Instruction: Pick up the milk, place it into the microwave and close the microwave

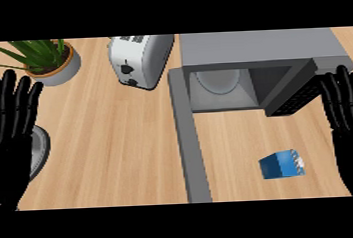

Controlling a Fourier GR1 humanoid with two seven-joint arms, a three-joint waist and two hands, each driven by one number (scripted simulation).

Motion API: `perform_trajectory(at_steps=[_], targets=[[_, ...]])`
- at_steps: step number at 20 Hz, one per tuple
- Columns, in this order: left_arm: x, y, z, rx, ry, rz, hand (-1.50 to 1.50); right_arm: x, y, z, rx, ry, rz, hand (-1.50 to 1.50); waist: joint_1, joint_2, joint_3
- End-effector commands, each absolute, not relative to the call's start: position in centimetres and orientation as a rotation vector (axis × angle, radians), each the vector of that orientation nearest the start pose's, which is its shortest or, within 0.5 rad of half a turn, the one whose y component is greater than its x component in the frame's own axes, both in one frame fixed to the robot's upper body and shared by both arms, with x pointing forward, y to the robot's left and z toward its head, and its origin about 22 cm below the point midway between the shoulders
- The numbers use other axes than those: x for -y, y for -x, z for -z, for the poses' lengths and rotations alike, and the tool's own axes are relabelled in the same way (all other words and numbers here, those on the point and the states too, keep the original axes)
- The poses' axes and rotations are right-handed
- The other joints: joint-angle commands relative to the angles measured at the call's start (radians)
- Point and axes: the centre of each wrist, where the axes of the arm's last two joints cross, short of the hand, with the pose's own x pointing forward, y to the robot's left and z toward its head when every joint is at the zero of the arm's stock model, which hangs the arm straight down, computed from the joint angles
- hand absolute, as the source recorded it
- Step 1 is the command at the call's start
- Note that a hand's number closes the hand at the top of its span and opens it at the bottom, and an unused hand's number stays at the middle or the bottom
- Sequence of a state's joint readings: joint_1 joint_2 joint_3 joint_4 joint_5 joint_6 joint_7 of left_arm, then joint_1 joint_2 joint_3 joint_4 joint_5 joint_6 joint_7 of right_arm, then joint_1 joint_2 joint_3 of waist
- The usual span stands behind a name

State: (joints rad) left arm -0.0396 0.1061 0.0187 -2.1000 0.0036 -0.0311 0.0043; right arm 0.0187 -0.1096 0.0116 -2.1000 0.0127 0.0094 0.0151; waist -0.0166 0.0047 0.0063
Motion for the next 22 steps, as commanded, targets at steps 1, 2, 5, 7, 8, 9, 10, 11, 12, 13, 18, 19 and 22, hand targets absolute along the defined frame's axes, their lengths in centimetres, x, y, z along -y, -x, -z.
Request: perform_trajectory(at_steps=[1,2,5,7,8,9,10,11,12,13,18,19,22], targets=[[-23.2,-21.0,-14.1,2.13,-0.053,0.136,-1.5,24.2,-18.1,-11.6,2.05,0.13,-0.076,-1.5,0.012,-0.006,-0.006],[-24.5,-20.9,-12.9,2.082,-0.043,0.139,-1.5,23.5,-17.1,-12.3,2.08,0.189,-0.088,-1.5,0.011,-0.007,-0.006],[-26.4,-20.3,-13.8,2.063,-0.09,0.116,-1.5,23.2,-15.8,-13.5,2.052,0.375,-0.058,-1.5,0.01,-0.009,-0.007],[-24.4,-19.0,-12.5,1.973,0.112,-0.043,-1.5,22.0,-14.5,-15.0,2.041,0.189,-0.049,-1.5,0.013,-0.013,-0.008],[-26.1,-18.0,-12.5,1.978,0.113,-0.058,-1.5,22.8,-15.1,-14.2,2.035,0.209,-0.038,-1.5,0.022,-0.009,-0.007],[-27.1,-17.6,-13.7,1.972,0.114,-0.052,-1.5,22.3,-13.4,-15.0,2.024,0.234,-0.045,-1.5,0.018,-0.011,-0.007],[-27.1,-17.4,-13.5,1.983,0.104,-0.063,-1.5,22.1,-13.6,-15.0,2.028,0.242,-0.03,-1.5,0.018,-0.008,-0.007],[-26.3,-15.4,-13.8,1.973,0.112,-0.067,-1.5,22.5,-12.7,-15.0,2.028,0.252,-0.046,-1.5,0.019,-0.009,-0.006],[-26.8,-15.8,-13.8,1.971,0.114,-0.067,-1.5,22.4,-12.1,-15.2,2.027,0.258,-0.004,-1.5,0.016,-0.008,-0.006],[-27.9,-15.7,-14.9,1.979,0.142,-0.05,-1.5,21.9,-13.4,-15.3,2.015,0.252,0.018,-1.5,0.02,-0.007,-0.007],[-28.0,-13.2,-14.4,1.99,0.114,-0.042,-1.5,20.7,-11.4,-14.2,1.98,0.327,0.035,-1.5,0.016,-0.008,-0.007],[-28.9,-11.9,-14.5,1.964,0.132,-0.058,-1.5,21.7,-12.4,-13.3,1.956,0.354,0.024,-1.5,0.023,-0.008,-0.007],[-29.0,-10.9,-15.3,1.972,0.123,-0.058,-1.5,22.7,-11.4,-13.4,1.941,0.382,-0.006,-1.5,0.021,-0.009,-0.007]])
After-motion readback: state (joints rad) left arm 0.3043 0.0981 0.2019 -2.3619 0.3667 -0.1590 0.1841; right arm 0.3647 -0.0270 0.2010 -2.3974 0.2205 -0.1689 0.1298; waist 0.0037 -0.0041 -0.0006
